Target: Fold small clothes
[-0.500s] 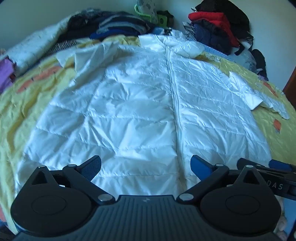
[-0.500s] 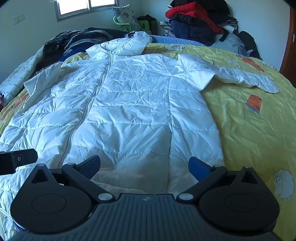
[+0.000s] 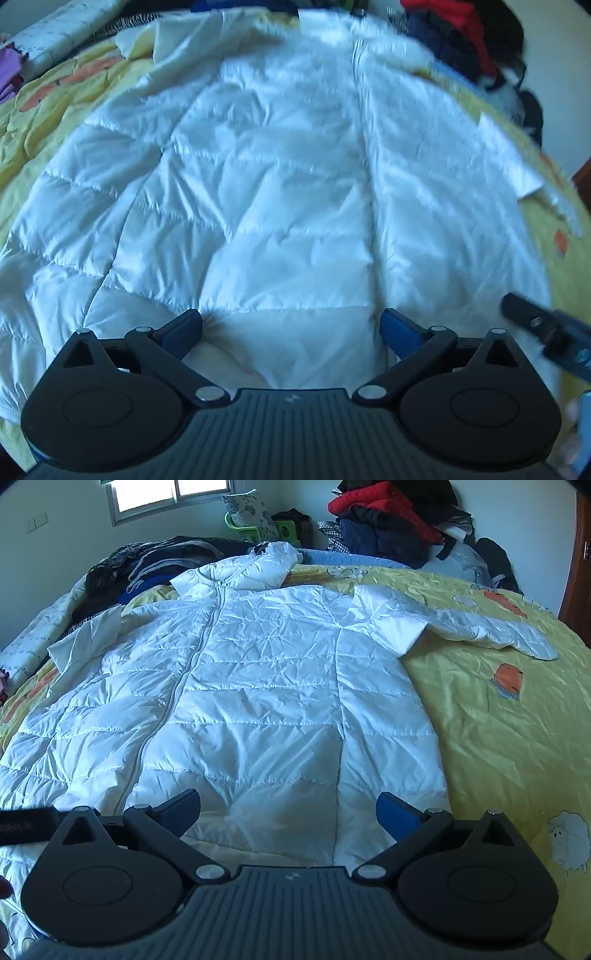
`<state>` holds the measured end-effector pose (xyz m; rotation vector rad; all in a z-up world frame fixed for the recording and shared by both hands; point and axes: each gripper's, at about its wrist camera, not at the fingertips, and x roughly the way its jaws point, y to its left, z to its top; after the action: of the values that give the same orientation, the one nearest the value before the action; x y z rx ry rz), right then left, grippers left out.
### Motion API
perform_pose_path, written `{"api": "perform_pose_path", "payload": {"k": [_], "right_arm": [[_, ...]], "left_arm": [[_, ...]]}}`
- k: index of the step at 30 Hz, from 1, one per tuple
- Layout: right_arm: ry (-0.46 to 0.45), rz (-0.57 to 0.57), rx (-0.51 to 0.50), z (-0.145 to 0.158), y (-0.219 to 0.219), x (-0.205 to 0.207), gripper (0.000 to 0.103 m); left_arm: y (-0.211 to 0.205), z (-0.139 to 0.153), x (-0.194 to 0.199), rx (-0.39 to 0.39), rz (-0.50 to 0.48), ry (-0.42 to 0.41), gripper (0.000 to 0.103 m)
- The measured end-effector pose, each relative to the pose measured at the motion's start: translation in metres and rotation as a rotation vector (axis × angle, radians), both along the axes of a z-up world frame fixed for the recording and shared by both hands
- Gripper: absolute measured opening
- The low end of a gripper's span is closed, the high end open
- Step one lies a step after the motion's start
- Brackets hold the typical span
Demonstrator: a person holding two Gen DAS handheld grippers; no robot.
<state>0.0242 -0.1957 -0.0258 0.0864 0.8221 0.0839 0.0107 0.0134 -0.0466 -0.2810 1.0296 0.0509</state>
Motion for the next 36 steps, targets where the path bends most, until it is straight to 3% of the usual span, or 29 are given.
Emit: {"api": "perform_pose_path", "payload": {"k": [18, 36], "right_arm": [[0.026, 0.006, 0.020, -0.0056, 0.0006, -0.0021, 0.103], [0.047, 0.004, 0.029, -0.0093, 0.0019, -0.0014, 0.103]], "left_arm": [[-0.0073, -0.0037, 0.0017, 0.063, -0.020, 0.009, 0.103], [-0.0078, -0.0045, 0.0012, 0.068, -0.024, 0.005, 0.103]]}}
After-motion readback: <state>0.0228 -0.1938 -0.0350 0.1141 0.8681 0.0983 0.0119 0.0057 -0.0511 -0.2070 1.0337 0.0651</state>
